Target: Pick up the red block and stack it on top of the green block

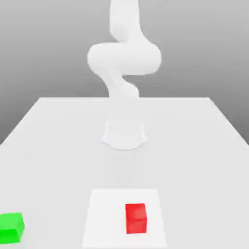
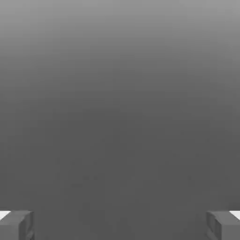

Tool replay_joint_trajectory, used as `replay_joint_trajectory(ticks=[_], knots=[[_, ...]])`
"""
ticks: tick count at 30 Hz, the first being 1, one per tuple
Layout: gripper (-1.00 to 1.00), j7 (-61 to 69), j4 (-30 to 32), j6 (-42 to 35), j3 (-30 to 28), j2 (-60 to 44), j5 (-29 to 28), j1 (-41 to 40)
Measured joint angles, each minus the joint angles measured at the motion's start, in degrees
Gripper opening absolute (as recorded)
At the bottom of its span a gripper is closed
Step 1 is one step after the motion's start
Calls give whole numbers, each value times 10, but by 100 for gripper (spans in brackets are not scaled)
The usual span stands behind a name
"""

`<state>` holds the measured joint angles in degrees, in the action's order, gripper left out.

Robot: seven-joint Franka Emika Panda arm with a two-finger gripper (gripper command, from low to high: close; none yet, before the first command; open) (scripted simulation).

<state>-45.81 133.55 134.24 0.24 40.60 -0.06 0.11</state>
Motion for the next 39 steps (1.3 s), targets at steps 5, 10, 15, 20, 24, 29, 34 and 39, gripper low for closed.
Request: replay_joint_trajectory(ticks=[5, 10, 15, 20, 24, 29, 34, 39], knots=[[0, 0, 36, 50, 4, -107, -2, 3], [0, 1, 71, 99, 9, -211, -3, 5], [0, 1, 106, 148, 13, -315, -5, 9], [0, 2, 141, 197, 16, -419, -6, 14], [0, 1, 154, 247, 15, -502, -8, 16], [-100, -4, 144, 314, 10, -583, -14, 21], [-100, -6, 143, 322, 9, -592, -16, 21], [-100, -1, 154, 259, 15, -517, -9, 16]])
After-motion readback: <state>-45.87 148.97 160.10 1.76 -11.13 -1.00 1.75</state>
